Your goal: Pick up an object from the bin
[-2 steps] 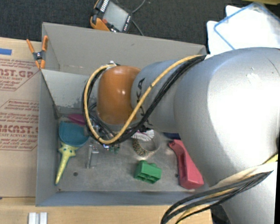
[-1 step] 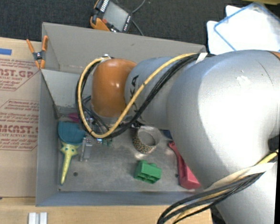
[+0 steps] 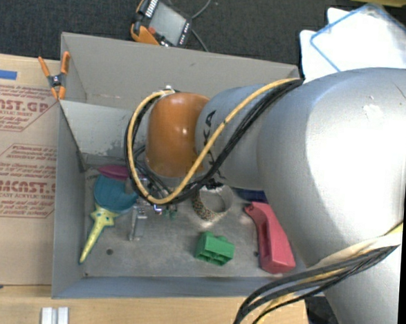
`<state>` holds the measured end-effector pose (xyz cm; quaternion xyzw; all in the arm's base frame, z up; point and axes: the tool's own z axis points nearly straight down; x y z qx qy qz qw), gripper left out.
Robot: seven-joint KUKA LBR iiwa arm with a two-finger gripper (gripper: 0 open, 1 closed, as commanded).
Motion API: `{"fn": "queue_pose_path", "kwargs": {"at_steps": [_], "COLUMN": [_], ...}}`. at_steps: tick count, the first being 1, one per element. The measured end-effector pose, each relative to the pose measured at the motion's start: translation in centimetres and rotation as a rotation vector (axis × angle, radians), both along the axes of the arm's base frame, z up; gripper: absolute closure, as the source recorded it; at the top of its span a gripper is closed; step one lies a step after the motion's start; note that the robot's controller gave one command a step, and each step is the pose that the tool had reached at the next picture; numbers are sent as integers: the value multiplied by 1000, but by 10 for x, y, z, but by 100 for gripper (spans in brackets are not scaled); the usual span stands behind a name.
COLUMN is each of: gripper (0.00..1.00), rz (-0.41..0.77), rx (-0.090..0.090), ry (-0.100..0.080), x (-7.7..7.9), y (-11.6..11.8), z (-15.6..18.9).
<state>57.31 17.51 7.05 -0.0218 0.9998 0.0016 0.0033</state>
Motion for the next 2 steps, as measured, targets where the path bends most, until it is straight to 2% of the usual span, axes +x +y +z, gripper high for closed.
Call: {"fn": "queue_pose_path", "kwargs": {"at_steps": [1, 2], "gripper": [100, 100], "rz": [-54, -54], "rx": [9, 9], "ry": [-6, -6], "x": [5, 5], "y": [-1, -1], "z": [0, 0]}}
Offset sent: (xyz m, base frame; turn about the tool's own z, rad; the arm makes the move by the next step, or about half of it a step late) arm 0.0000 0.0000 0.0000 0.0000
